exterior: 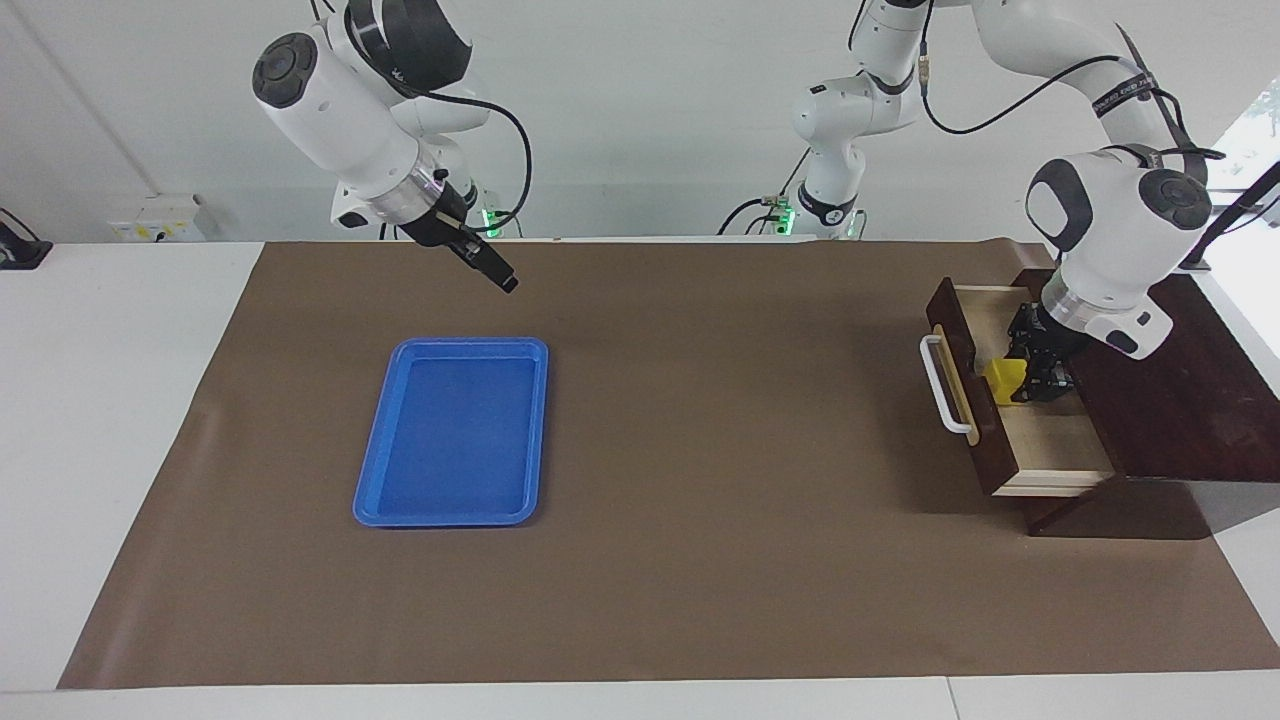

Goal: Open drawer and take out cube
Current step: 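Lift the yellow cube with the left gripper while the right gripper approaches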

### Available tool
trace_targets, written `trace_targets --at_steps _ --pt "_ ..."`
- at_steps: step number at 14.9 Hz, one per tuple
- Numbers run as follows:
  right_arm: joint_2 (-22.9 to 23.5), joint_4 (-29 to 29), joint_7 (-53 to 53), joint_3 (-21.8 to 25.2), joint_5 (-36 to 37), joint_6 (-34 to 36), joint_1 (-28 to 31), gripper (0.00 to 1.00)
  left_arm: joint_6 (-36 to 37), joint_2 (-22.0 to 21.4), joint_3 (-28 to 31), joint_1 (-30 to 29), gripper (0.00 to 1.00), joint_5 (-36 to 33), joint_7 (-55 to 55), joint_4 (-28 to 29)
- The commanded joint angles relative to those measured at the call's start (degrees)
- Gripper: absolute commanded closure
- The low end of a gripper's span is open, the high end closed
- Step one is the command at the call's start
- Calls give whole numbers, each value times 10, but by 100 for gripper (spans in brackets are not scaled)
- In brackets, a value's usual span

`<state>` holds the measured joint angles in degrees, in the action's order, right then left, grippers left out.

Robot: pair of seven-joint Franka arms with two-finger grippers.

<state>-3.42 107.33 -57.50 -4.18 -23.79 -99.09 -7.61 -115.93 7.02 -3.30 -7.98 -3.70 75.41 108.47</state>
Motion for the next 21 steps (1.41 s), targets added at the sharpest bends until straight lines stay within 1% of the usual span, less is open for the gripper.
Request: trace_targets --at_steps 1,3,6,9,12,14,15,17,19,21 --pt "27 5 -57 1 -41 -53 -23 0 -14 -10 -1 -5 100 10 0 17" --pt "39 5 -79 1 -49 -79 -46 0 -11 -8 -1 -5 100 10 1 11" --pt "47 4 -88 1 -48 -96 -56 0 8 -3 -2 -4 100 22 3 -18" --pt "48 3 -87 1 -48 -97 -55 0 75 8 -2 -2 100 33 3 -93" --pt "52 -1 -84 1 -48 -98 -53 0 150 34 -4 15 100 35 14 -191" --pt "52 -1 -85 1 -48 -99 -53 0 200 52 -2 51 100 27 47 -240" --pt "52 -2 -87 1 -49 -99 -52 0 213 60 -2 75 100 19 79 -259" --pt "53 -3 -88 1 -49 -100 -51 0 215 65 -2 124 100 -10 139 -268" --pt "53 -3 -89 1 -50 -100 -51 0 233 65 -2 155 100 -11 193 -268" --pt "53 -2 -92 1 -55 -104 -50 0 238 70 -2 194 100 -11 280 -268"
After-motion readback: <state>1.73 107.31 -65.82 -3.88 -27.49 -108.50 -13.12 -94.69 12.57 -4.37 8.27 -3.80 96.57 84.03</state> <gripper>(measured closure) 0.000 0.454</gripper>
